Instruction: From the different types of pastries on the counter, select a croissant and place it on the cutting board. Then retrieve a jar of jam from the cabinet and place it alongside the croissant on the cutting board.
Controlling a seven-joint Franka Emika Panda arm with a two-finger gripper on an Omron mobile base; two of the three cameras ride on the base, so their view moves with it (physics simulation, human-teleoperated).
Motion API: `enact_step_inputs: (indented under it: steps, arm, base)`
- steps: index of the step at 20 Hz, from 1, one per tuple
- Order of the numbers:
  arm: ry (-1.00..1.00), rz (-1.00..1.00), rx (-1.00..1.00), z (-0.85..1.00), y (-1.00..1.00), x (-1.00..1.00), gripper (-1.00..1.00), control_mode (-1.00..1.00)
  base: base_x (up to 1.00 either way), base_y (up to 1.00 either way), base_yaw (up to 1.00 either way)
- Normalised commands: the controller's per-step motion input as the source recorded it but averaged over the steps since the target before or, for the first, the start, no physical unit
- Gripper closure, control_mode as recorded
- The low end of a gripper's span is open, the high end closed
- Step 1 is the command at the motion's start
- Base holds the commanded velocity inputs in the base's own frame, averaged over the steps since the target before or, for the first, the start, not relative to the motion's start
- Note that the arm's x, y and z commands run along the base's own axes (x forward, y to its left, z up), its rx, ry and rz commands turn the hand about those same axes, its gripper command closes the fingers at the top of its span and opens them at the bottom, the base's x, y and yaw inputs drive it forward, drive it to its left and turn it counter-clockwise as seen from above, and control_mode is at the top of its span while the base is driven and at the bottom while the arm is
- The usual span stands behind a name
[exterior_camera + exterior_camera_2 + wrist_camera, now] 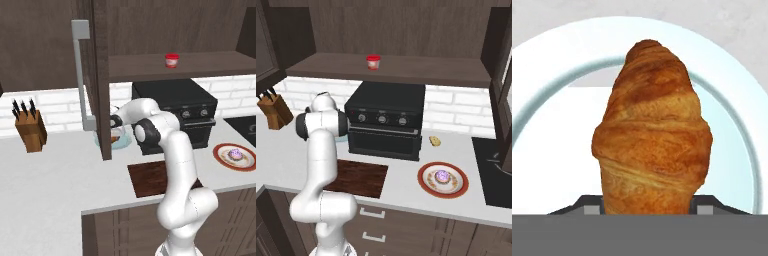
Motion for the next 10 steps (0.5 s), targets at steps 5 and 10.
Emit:
enact_step_inputs:
  steps: [5,10]
  arm:
    - [0.17,0.07,0.03,-0.35,-0.1,0.0,1.0,-1.0]
    - [0.06,0.0,0.03,0.24,-0.1,-0.66,1.0,-1.0]
  base:
    - [0.0,0.0,0.0]
    - [0.0,0.0,0.0]
